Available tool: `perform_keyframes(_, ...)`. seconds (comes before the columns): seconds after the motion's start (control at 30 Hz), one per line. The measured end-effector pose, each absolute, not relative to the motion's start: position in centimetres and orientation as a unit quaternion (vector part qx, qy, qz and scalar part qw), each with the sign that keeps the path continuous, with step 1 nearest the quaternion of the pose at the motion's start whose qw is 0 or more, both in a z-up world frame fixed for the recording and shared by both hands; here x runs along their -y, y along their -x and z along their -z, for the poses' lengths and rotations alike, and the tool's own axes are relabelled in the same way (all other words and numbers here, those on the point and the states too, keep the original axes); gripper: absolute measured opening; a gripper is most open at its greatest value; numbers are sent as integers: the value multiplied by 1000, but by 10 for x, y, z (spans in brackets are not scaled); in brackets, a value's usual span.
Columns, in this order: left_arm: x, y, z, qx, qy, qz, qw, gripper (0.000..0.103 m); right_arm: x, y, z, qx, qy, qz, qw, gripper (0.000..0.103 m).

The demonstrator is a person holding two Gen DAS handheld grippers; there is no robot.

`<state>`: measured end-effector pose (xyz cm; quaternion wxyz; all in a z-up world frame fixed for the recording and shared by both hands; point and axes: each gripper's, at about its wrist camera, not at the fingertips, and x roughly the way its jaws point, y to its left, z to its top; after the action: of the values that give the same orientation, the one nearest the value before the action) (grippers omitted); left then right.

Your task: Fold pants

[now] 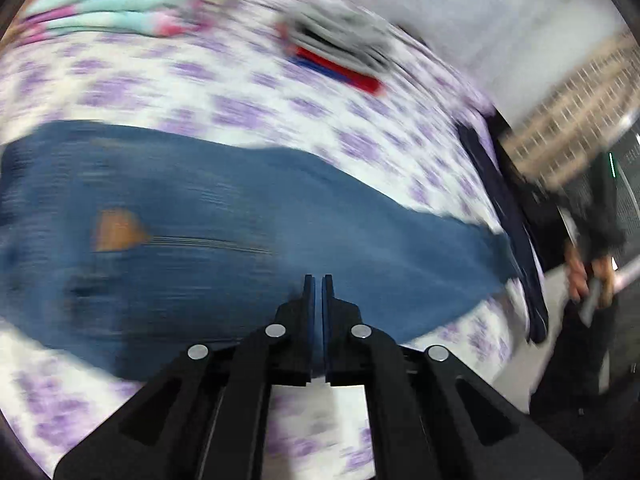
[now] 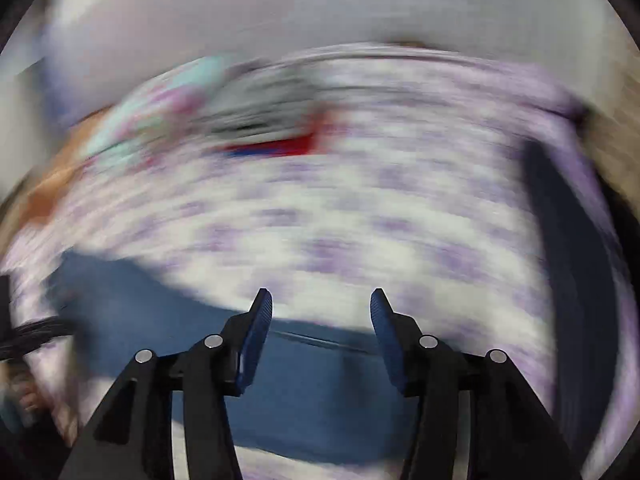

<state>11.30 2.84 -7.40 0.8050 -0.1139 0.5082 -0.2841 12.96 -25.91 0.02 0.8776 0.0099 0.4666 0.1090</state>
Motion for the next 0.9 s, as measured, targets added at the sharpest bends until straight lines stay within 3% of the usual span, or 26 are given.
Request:
perform_keyframes(0.2,6,-111,117,-554,75,263,786,1,119,-216,72,-544,66,-264,794,43)
perform_keyframes(0.4,8,-101,116,-538,61,266,798,1,95,-245,93,-571,57,-307,759,43)
perform_keyframes(0.43,10,-99,115,-534,51,266,801,1,93,-247,99,-582,52,-313,749,28)
perform_keyframes(0.5,13,-97,115,-531,42,265,804,1,91,-239,105,-588,40,-316,743,10)
perform_keyframes(0.67,17,-104,108,-523,44,251,813,1,71,-248,81,-545,81,-277,787,7)
perform_keyframes(0.9,18,-116,121,-541,63,239,804,2,64,-267,112,-562,94,-273,776,9)
